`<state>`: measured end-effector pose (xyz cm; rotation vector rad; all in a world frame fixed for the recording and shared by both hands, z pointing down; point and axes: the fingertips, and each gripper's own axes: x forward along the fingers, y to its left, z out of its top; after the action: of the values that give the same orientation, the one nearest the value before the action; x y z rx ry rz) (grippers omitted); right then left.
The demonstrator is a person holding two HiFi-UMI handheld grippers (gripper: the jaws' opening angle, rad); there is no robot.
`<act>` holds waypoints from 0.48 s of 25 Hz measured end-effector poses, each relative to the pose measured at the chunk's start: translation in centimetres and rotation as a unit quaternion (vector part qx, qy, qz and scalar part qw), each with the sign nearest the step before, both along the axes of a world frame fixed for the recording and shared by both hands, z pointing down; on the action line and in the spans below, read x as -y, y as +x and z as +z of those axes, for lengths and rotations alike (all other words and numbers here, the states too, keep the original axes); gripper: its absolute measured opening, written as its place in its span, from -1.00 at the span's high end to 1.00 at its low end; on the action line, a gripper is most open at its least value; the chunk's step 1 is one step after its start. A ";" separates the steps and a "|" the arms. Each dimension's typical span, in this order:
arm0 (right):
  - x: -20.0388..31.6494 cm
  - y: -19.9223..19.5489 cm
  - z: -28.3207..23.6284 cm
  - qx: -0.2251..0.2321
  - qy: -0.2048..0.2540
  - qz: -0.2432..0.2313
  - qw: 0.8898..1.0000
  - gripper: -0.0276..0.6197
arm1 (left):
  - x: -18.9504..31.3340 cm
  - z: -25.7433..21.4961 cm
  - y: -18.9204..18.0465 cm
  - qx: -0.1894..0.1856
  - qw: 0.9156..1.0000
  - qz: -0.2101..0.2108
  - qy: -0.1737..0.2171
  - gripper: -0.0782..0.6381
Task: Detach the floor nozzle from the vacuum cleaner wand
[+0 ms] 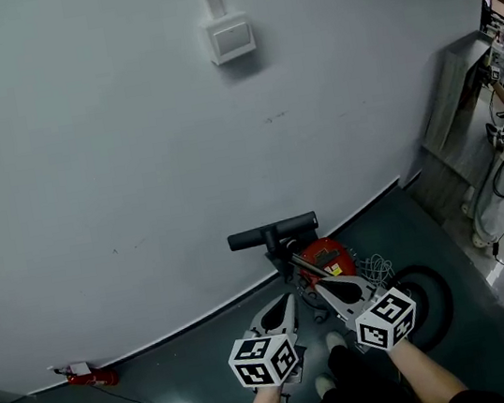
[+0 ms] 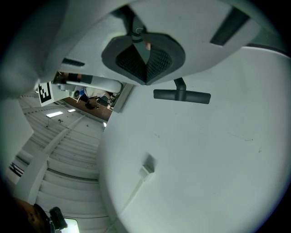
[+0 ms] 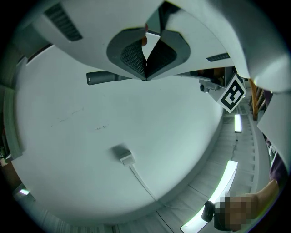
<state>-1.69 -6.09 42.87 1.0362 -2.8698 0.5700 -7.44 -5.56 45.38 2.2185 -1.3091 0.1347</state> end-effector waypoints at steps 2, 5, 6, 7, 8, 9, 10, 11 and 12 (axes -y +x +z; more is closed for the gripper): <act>1.1 0.0 0.6 -0.001 -0.008 -0.002 1.000 0.86 | 1.0 0.4 -0.1 -0.002 1.000 -0.004 -0.006 0.77; 2.9 0.0 1.5 0.000 -0.019 -0.006 1.000 0.86 | 2.6 1.3 -0.1 -0.005 1.000 -0.009 -0.017 0.77; 3.4 0.0 1.7 0.000 -0.022 -0.008 1.000 0.86 | 3.1 1.6 -0.1 -0.005 1.000 -0.012 -0.021 0.77; 4.0 0.0 2.0 -0.001 -0.025 -0.010 1.000 0.86 | 3.6 2.0 -0.1 -0.006 1.000 -0.014 -0.025 0.77; 4.5 0.1 2.3 -0.001 -0.028 -0.012 1.000 0.86 | 4.1 2.3 -0.1 -0.007 0.999 -0.016 -0.028 0.77; 5.0 0.1 2.6 -0.002 -0.031 -0.012 0.999 0.86 | 4.5 2.6 0.0 -0.009 0.999 -0.017 -0.032 0.77; 5.6 0.3 3.0 -0.002 -0.034 -0.013 0.999 0.86 | 4.9 2.9 0.0 -0.010 0.999 -0.019 -0.035 0.77; 6.1 0.4 3.3 -0.002 -0.038 -0.013 0.999 0.86 | 5.2 3.2 0.1 -0.012 0.999 -0.021 -0.039 0.77; 6.6 0.5 3.6 -0.003 -0.041 -0.013 0.999 0.86 | 5.6 3.5 0.1 -0.012 0.999 -0.023 -0.042 0.77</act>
<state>-1.19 -12.74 46.49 0.9856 -2.8240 0.6762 -7.32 -11.19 48.92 2.1110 -1.3157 0.1423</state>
